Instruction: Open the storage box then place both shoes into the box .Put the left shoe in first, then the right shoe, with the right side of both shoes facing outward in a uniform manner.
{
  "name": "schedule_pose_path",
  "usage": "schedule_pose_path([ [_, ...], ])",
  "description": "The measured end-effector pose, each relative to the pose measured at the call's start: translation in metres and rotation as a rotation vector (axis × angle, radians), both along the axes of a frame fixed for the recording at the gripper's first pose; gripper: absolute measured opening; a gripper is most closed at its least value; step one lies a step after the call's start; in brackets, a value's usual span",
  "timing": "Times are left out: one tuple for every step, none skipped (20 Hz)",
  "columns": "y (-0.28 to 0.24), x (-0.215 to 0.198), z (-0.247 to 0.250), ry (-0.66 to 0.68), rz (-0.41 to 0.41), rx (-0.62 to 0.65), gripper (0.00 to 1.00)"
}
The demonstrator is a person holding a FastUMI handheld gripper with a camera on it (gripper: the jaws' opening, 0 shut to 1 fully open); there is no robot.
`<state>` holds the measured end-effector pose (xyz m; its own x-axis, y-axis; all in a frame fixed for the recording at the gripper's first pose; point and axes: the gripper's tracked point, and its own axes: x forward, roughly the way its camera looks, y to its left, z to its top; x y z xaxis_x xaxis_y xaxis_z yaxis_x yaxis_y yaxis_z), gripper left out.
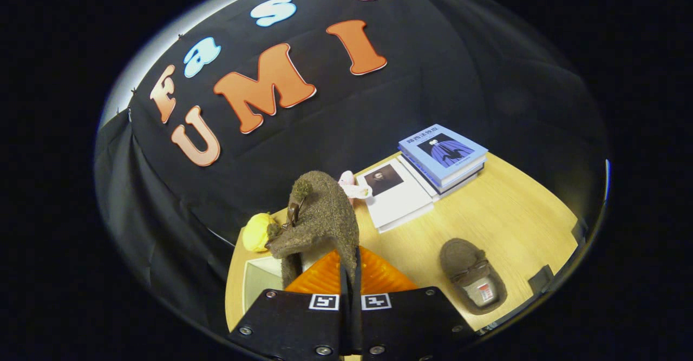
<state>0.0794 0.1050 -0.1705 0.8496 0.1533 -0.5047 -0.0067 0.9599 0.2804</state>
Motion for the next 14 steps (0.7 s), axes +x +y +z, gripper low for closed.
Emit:
schedule_pose_path([
  [0.01,0.001,0.002,-0.001,0.013,0.003,0.01],
  [0.02,0.0,0.003,-0.001,0.027,0.005,0.01],
  [0.03,-0.001,0.003,0.0,0.041,0.007,0.0],
  [0.041,-0.002,0.002,0.005,0.057,0.012,0.01],
  [0.052,-0.004,0.0,0.012,0.072,0.018,0.0],
  [0.064,-0.006,-0.004,0.023,0.087,0.023,0.01],
  [0.075,-0.009,-0.008,0.037,0.103,0.027,0.01],
  [0.085,-0.011,-0.016,0.052,0.116,0.031,0.01],
  [0.095,-0.013,-0.024,0.066,0.129,0.031,0.01],
  [0.106,-0.021,-0.029,0.084,0.143,0.026,0.01],
  [0.114,-0.024,-0.038,0.103,0.153,0.021,0.01],
  [0.124,-0.029,-0.047,0.121,0.164,0.016,0.01],
  [0.133,-0.031,-0.057,0.141,0.174,0.012,0.01],
  [0.141,-0.034,-0.067,0.161,0.182,0.007,0.01],
])
